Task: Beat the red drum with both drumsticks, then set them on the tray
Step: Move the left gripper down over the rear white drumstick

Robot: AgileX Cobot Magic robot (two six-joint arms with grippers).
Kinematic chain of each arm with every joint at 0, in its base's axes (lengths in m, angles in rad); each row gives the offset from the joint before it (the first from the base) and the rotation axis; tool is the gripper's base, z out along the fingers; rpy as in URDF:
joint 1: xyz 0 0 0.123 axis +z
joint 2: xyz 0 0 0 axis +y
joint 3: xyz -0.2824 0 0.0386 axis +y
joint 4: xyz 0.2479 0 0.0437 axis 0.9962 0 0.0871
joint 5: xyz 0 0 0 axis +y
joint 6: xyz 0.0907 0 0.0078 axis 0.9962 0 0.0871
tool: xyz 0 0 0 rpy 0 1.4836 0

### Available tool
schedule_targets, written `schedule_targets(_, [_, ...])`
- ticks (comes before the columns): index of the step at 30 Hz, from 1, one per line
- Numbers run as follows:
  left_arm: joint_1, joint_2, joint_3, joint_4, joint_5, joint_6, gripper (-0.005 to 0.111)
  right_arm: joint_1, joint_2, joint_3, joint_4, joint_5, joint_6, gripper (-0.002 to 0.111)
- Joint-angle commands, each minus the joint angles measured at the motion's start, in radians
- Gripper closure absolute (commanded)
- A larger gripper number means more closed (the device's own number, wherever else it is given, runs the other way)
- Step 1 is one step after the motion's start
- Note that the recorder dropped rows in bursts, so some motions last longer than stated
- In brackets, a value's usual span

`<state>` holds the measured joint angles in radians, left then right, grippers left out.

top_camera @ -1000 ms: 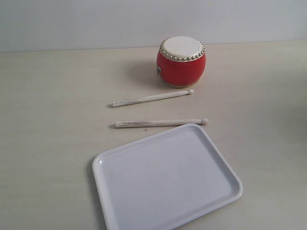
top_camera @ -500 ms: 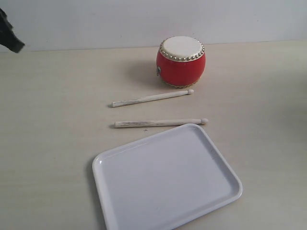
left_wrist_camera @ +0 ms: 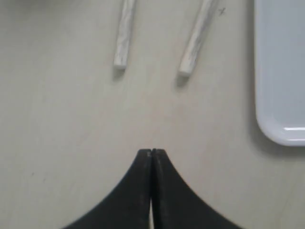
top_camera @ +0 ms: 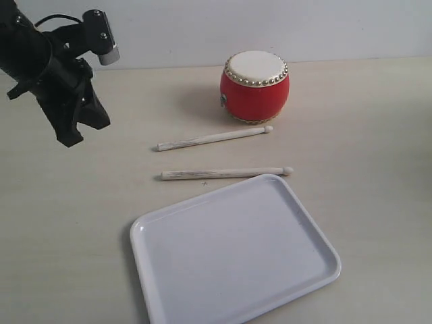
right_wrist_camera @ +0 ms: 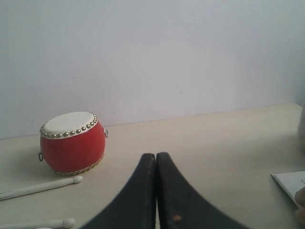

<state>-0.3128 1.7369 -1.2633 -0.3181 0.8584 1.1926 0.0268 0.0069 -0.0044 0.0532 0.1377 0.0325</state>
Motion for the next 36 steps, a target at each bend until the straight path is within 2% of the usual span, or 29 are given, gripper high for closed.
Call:
schedule_targets(1, [-0.006,0.033,-0.012,-0.086,-0.011,0.145,0.107,-0.004,-0.007,0.004,-0.002,-0.004,-0.003,0.108])
schedule_targets(5, [-0.01,0.096,-0.053,-0.086,-0.07,0.167,0.107,-0.004,-0.007,0.004,-0.002,-0.004,0.0,0.108])
schedule_targets(8, [-0.031,0.172,-0.132,-0.08,-0.123,0.156,0.107,-0.004,-0.007,0.004,-0.002,-0.004,0.0,0.108])
schedule_targets(15, [-0.07,0.374,-0.396,-0.059,0.011,0.075,0.107,-0.004,-0.007,0.004,0.001,-0.004,-0.002,0.108])
schedule_targets(20, [-0.07,0.47,-0.516,-0.061,0.064,0.075,0.107,-0.004,-0.007,0.004,0.001,-0.004,-0.002,0.108])
schedule_targets(27, [-0.087,0.498,-0.531,-0.055,0.099,0.088,0.107,-0.004,-0.007,0.004,-0.001,-0.004,-0.002,0.108])
schedule_targets(32, [-0.12,0.498,-0.531,-0.05,0.226,0.086,0.106,-0.004,-0.007,0.004,-0.004,-0.004,-0.001,0.108])
schedule_targets(34, [-0.129,0.498,-0.531,-0.048,0.261,0.086,0.102,-0.004,-0.007,0.004,-0.004,-0.004,-0.001,0.108])
schedule_targets(36, [-0.134,0.498,-0.531,-0.048,0.266,0.086,0.092,-0.004,-0.007,0.004,-0.004,-0.004,-0.001,0.108])
